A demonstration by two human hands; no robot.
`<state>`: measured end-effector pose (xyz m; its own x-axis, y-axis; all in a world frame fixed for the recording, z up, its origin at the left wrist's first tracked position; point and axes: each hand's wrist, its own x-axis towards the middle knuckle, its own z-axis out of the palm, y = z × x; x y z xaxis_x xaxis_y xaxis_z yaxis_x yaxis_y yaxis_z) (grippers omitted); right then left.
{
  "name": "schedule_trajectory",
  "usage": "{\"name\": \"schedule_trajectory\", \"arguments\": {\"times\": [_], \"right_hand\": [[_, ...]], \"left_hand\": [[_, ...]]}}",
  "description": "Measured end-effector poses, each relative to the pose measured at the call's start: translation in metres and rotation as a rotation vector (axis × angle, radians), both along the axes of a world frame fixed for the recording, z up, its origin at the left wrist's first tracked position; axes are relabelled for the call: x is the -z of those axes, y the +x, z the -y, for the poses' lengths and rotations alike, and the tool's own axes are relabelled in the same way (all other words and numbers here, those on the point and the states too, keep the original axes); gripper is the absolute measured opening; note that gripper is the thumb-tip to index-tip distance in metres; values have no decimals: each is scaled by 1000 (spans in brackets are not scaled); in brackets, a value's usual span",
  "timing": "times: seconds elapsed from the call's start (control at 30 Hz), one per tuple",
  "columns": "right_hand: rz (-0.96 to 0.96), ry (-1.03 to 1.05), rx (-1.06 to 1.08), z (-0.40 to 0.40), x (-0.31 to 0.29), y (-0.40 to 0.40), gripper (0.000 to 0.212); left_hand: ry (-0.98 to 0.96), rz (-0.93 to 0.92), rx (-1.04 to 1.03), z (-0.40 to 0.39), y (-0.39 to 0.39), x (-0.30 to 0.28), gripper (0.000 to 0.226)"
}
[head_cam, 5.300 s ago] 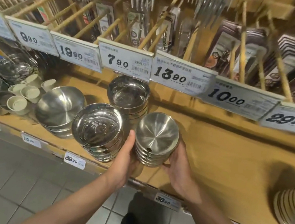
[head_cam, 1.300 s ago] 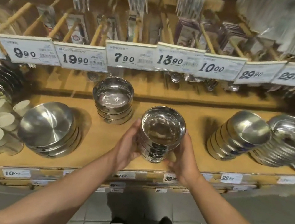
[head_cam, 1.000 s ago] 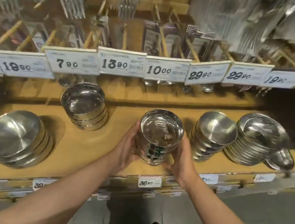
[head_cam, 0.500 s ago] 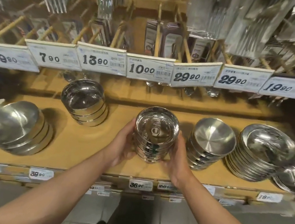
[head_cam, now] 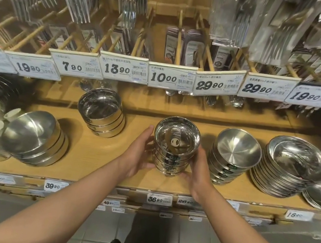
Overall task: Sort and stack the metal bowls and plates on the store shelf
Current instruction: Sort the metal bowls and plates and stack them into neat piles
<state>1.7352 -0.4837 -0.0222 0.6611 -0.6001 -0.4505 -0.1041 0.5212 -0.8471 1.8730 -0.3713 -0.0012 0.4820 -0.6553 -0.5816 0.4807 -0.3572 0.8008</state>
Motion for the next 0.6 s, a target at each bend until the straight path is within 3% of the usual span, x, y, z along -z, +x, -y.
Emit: {"name": "schedule_trajectory", "arguments": {"times": [0.33,0.5,0.6], "right_hand": [[-86,21,33,-1,-17,-5,37],[-115,7,0,-8,-19,-20,42],[-180,-71,-63,-16,-17,-38,57]], "left_hand": [[27,-69,-43,0,-6,-10,88],[18,-64,-136,-13,-10,-12,77],[16,-8,-219,-26,-10,-8,70]]}}
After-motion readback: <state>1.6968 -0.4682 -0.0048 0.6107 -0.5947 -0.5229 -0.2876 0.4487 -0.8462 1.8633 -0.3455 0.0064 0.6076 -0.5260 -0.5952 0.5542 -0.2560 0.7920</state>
